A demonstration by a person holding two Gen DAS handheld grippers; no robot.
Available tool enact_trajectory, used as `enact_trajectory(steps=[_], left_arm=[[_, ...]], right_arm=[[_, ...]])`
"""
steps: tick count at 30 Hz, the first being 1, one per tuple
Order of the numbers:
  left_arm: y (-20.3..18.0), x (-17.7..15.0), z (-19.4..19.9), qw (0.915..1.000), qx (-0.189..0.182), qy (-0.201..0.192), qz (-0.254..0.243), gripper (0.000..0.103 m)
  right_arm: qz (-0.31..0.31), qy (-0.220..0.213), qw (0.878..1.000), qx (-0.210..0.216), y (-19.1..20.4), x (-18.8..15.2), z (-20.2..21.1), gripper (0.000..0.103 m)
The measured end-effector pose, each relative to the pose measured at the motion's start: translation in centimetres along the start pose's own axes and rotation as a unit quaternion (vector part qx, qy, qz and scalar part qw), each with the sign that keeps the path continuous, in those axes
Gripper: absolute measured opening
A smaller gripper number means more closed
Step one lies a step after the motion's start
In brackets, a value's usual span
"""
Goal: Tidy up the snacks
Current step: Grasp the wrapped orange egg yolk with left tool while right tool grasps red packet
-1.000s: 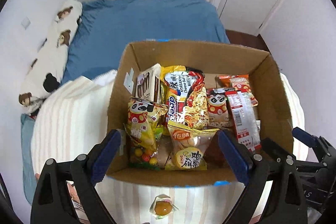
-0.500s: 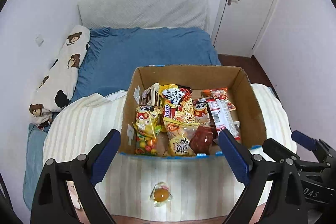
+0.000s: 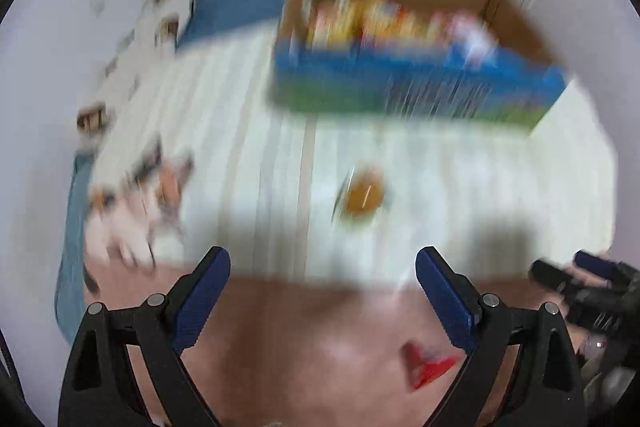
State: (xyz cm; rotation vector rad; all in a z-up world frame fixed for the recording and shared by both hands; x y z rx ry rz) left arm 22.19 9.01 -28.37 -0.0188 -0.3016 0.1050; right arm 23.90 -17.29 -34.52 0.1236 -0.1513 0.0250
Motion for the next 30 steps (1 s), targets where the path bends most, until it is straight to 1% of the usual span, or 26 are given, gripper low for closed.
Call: enact_trajectory(steps=[1, 2, 4, 8, 11, 13, 17, 20, 22, 23, 24, 25, 27, 29, 30], left_arm=[[0.6, -1.9, -2.4, 0.9995, 0.01, 0.031, 0.004, 0.095], [0.9, -3.1, -3.9, 0.9987, 0.014, 0.048, 0.006, 0.095], [1.8, -5.6, -7.1, 0.9959, 0.034, 0.083, 0.013, 0.095], [2.6, -8.2, -10.9, 0.9921, 0.04, 0.117, 0.022, 0.095], [2.7, -8.6, -11.9, 0.9923, 0.028, 0.116, 0.034, 0.097], [2.8, -8.6, -12.2, 0.992, 0.024, 0.118, 0.039, 0.098], [2.9, -8.7, -13.2, 0.9896, 0.0, 0.13, 0.062, 0.103], [3.3, -8.5, -13.7, 0.9872, -0.014, 0.132, 0.089, 0.103], [3.4, -8.4, -14.0, 0.9855, -0.018, 0.136, 0.1, 0.103], [3.5, -8.5, -14.2, 0.9849, -0.02, 0.14, 0.099, 0.103], [3.5, -8.4, -14.3, 0.9843, -0.024, 0.146, 0.097, 0.103], [3.6, -8.3, -14.4, 0.983, -0.03, 0.151, 0.1, 0.103], [3.9, -8.1, -14.1, 0.9814, -0.042, 0.155, 0.104, 0.103], [4.4, -7.6, -13.4, 0.9812, -0.052, 0.147, 0.113, 0.103], [4.9, -7.4, -13.0, 0.9818, -0.047, 0.147, 0.111, 0.103]], right_arm=[[-0.003, 0.019, 1.0, -0.02, -1.0, -1.1, -2.1, 0.1], [-0.006, 0.03, 0.999, -0.029, -1.4, -1.7, -3.1, 0.1], [-0.009, 0.051, 0.998, -0.044, -2.2, -2.8, -5.5, 0.101], [0.003, 0.053, 0.996, -0.077, -2.6, -3.2, -7.6, 0.103], [0.003, 0.057, 0.994, -0.09, -2.9, -3.4, -8.3, 0.103], [-0.004, 0.059, 0.995, -0.086, -3.2, -3.4, -8.7, 0.103], [0.0, 0.071, 0.994, -0.079, -3.3, -2.8, -10.0, 0.103], [0.022, 0.084, 0.993, -0.079, -3.3, -3.0, -10.1, 0.103], [0.032, 0.081, 0.993, -0.082, -3.0, -3.0, -9.5, 0.103], [0.033, 0.07, 0.994, -0.078, -2.8, -3.1, -8.8, 0.103], [0.031, 0.055, 0.997, -0.053, -2.0, -3.2, -7.8, 0.102], [0.032, 0.052, 0.998, -0.032, -1.2, -3.5, -7.2, 0.102], [0.034, 0.057, 0.998, 0.024, 1.2, -5.0, -5.8, 0.102], [0.046, 0.061, 0.996, 0.053, 3.3, -6.4, -5.1, 0.101], [0.059, 0.063, 0.995, 0.058, 4.2, -7.2, -5.1, 0.1]])
Point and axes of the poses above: each gripper's, at about its wrist camera, not at the fingertips, and z roughly against the way its jaws point, y to its left, x to its top, the point moved 10 cm from there along -z, roughly the way its jaws point, and after that the axes turned 5 degrees about -x, right-handed, at the moved point
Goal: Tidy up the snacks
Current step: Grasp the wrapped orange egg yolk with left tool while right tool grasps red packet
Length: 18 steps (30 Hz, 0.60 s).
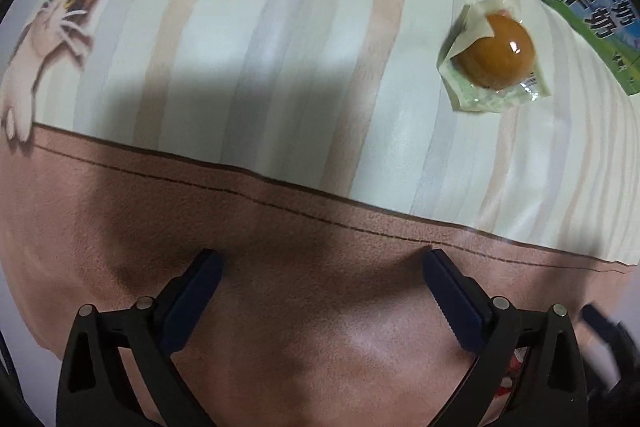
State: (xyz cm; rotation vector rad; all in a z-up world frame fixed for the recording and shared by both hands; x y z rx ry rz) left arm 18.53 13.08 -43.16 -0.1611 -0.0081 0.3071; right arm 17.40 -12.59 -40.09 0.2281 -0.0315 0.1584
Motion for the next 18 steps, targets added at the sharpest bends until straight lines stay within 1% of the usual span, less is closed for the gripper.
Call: enact_trajectory(steps=[3, 4, 6, 7, 8, 9, 10, 12, 13, 15, 16, 18], left_arm=[[0.6, -0.1, 1.8, 0.9995, 0.023, -0.018, -0.015, 0.103], [0.8, -0.2, 2.1, 0.9991, 0.03, -0.021, -0.02, 0.103], [0.9, -0.7, 3.3, 0.9978, 0.047, -0.033, -0.033, 0.103], [1.1, -0.7, 3.7, 0.9966, 0.06, -0.039, -0.041, 0.103], [1.1, -0.6, 4.2, 0.9949, 0.074, -0.046, -0.051, 0.102], [1.0, -0.4, 4.8, 0.9926, 0.088, -0.054, -0.063, 0.102], [0.6, -0.2, 5.1, 0.9915, 0.094, -0.058, -0.07, 0.102], [-0.7, 0.6, 6.0, 0.9901, 0.089, -0.067, -0.086, 0.099], [-1.3, 1.0, 6.3, 0.9901, 0.083, -0.069, -0.089, 0.099], [-3.3, 2.9, 7.1, 0.9898, 0.068, -0.079, -0.097, 0.099], [-4.5, 3.9, 7.3, 0.9894, 0.058, -0.081, -0.105, 0.099], [-6.7, 5.7, 6.9, 0.989, 0.04, -0.07, -0.124, 0.099]], right_arm=[[0.025, -0.002, 1.0, -0.003, 1.4, -1.6, -1.3, 0.096], [0.034, 0.002, 0.999, -0.015, 2.1, -1.8, -1.9, 0.091], [0.044, 0.016, 0.998, -0.042, 2.1, -2.3, -3.3, 0.081], [0.053, 0.014, 0.997, -0.055, 2.1, -2.2, -3.9, 0.077], [0.066, 0.01, 0.995, -0.078, 1.8, -2.3, -4.3, 0.072], [0.078, 0.005, 0.992, -0.101, 1.5, -2.4, -4.4, 0.063], [0.083, -0.001, 0.99, -0.112, 1.2, -2.4, -4.2, 0.047], [0.077, -0.011, 0.991, -0.109, 0.7, -2.3, -3.5, 0.04], [0.056, -0.015, 0.994, -0.094, 0.2, -2.0, -3.0, 0.039], [0.035, -0.023, 0.995, -0.085, -1.0, -1.2, -1.9, 0.039], [0.021, -0.032, 0.996, -0.083, -1.9, -0.2, -1.1, 0.039], [0.0, -0.041, 0.996, -0.074, -3.0, 1.0, 0.0, 0.039]])
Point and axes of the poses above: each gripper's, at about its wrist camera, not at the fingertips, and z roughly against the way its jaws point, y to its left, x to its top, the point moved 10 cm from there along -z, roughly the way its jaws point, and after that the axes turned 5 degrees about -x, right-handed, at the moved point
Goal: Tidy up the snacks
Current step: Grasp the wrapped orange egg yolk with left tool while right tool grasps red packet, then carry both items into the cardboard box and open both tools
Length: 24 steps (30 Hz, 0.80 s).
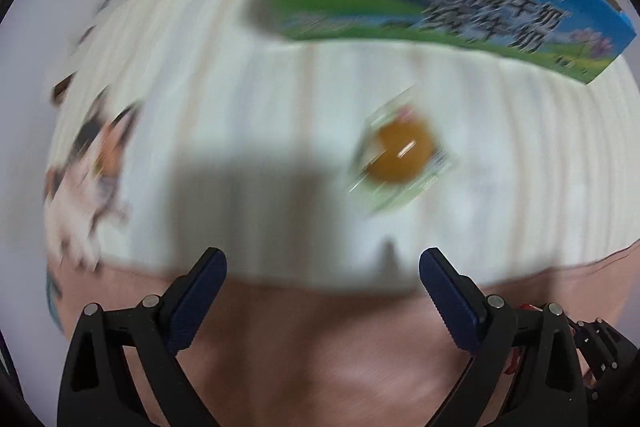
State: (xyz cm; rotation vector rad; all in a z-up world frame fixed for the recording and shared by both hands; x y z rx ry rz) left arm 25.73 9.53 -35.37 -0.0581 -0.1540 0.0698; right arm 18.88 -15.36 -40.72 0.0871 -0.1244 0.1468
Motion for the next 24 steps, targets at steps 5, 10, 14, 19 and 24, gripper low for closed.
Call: enact_trajectory(steps=[5, 10, 14, 19, 24], left_arm=[[-2.2, 4.7, -1.9, 0.9986, 0.003, 0.019, -0.05, 0.099], [-3.0, 5.4, -4.6, 0.9948, -0.01, 0.081, -0.062, 0.053], [-2.3, 4.4, -3.9, 0.9958, -0.012, 0.082, -0.039, 0.041], [-0.5, -1.8, -3.2, 0.995, -0.037, 0.092, 0.007, 0.04], [0.9, -6.0, -2.3, 0.9912, -0.066, 0.1, 0.055, 0.04]], right_arm=[[-0.034, -0.008, 0.999, 0.004, -3.0, 3.4, 1.0, 0.039], [-0.057, 0.002, 0.998, 0.018, -3.6, 4.7, 0.8, 0.039], [-0.061, 0.006, 0.998, 0.031, -4.3, 4.9, 1.0, 0.039], [-0.053, 0.021, 0.997, 0.051, -2.9, 4.1, 0.4, 0.039], [-0.04, 0.036, 0.997, 0.062, -2.7, 2.6, 0.3, 0.039]])
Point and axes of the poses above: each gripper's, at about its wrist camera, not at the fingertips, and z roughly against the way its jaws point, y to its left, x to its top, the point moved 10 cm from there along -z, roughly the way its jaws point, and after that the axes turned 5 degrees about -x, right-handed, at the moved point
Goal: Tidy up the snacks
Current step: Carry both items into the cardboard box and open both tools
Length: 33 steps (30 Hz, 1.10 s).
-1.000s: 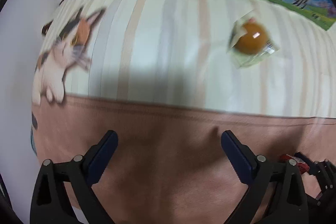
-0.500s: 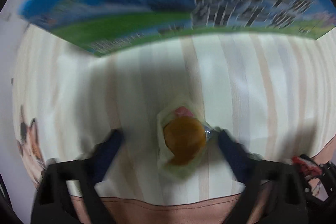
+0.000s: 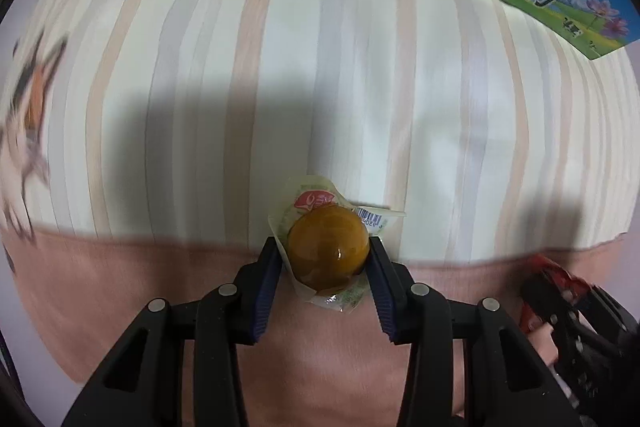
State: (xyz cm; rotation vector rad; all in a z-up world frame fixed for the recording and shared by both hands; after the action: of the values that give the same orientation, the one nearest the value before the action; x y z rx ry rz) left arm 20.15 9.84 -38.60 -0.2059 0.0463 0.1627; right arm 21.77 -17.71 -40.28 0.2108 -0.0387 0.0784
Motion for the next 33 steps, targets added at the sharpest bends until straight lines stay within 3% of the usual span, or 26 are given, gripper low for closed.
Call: enact_trajectory(steps=[4, 8, 20, 25, 33], left_arm=[[0.6, -1.4, -0.3, 1.0, -0.002, 0.004, -0.002, 0.041], [-0.5, -3.0, -1.1, 0.9999, 0.008, 0.0, -0.006, 0.041], [-4.7, -2.1, -3.8, 0.9991, 0.035, -0.016, -0.016, 0.039], [-5.9, -3.2, -2.8, 0.9993, 0.031, -0.015, -0.016, 0.039], [-8.8, -2.9, 1.5, 0.9992, -0.012, -0.03, -0.025, 0.039]], right_arm=[[0.005, 0.01, 1.0, 0.0, 1.3, -2.2, -1.6, 0.04], [0.003, 0.019, 1.0, -0.01, 2.4, -1.8, -3.3, 0.041], [0.027, -0.001, 0.998, -0.049, 4.1, -2.1, -4.4, 0.04], [0.007, -0.01, 1.0, -0.012, 4.6, -2.7, -2.6, 0.039], [-0.011, -0.03, 0.998, 0.048, 5.6, -1.9, 1.4, 0.039]])
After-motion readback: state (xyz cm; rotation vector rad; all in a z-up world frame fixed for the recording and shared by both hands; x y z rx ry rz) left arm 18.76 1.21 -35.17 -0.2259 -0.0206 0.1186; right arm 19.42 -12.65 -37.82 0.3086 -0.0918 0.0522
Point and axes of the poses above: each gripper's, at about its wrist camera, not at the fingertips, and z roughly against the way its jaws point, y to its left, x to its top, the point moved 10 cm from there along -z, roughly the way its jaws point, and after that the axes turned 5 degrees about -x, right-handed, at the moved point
